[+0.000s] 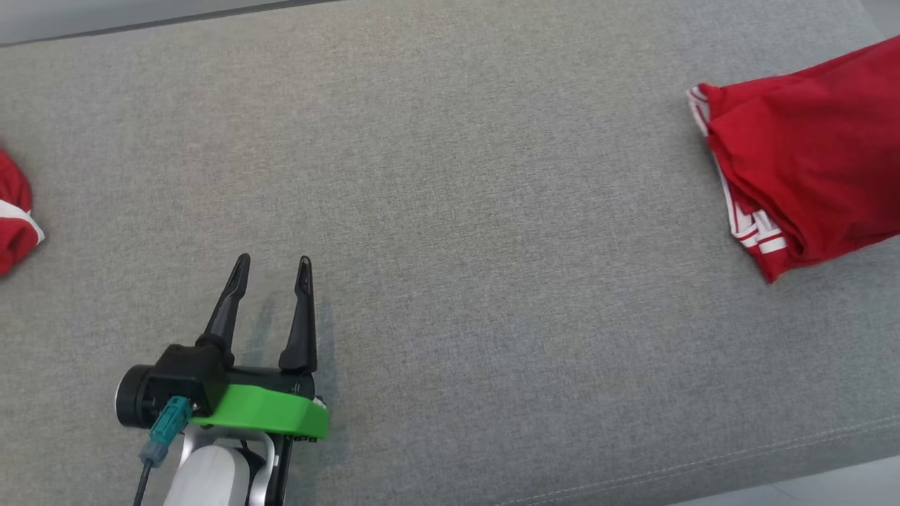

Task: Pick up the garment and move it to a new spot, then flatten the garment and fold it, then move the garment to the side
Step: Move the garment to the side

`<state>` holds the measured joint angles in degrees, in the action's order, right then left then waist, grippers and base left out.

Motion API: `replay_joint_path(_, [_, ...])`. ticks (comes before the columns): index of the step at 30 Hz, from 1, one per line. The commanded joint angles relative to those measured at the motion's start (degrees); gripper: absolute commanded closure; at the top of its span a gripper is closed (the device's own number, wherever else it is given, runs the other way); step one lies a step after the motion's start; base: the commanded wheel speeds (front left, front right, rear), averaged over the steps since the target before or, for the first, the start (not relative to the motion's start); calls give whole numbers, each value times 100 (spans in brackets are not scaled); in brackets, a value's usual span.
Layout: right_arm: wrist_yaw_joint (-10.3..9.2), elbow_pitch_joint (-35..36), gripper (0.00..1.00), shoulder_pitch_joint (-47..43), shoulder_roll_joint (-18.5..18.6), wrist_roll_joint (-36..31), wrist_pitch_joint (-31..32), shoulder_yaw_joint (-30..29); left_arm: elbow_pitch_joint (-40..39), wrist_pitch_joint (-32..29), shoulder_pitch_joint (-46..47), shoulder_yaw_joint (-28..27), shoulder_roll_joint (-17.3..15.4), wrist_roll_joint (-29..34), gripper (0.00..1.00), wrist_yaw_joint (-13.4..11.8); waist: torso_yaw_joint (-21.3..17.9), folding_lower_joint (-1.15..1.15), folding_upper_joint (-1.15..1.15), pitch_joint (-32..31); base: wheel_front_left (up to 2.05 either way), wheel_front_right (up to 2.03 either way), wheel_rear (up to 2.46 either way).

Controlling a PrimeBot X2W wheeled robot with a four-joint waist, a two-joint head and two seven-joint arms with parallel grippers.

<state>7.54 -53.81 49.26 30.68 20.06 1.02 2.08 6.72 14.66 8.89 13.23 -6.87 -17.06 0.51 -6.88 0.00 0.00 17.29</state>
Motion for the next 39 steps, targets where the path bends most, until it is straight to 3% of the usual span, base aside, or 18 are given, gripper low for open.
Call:
replay_joint_path(1, [-10,-50,100,76,45,-64,-53,-49,-25,-14,88,-9,-49,55,0,-11,143,0,0,128,0,0,0])
replay_joint_path(11, [-10,-1187,100,305,352,-1177,-765,-1178,-292,-133,122,83,-158,141,0,-68,531,0,0,374,0,0,0])
replay_joint_path(12, [-10,-1260,90,315,417,-1334,-898,-1329,-328,-144,112,89,-167,145,0,-76,555,0,0,392,0,0,0])
replay_joint_path(13, [-10,-1313,54,320,453,-1491,-1051,-1456,-354,-157,100,86,-180,143,0,-88,571,0,0,405,0,0,0])
replay_joint_path(14, [-10,-1352,0,319,455,-1653,-1185,-1598,-373,-166,88,88,-186,137,0,-96,583,0,0,414,0,0,0])
replay_joint_path(20, [-10,-1452,0,376,42,-2299,-1453,-2129,-369,-165,25,112,-173,84,0,-123,568,0,0,349,0,0,0])
replay_joint_path(25, [-10,-1258,0,374,-357,-2619,-1558,-2121,-289,-125,-19,153,-107,29,0,-127,493,0,0,163,0,0,0])
replay_joint_path(31, [-10,-884,0,186,-751,-2683,-1618,-1736,-101,-53,-97,144,-39,-72,0,-109,411,0,0,-266,0,0,0])
replay_joint_path(39, [-10,68,0,-500,-1173,-2073,-1623,-955,225,35,-242,38,108,-244,0,-102,372,0,0,-1009,0,0,0])
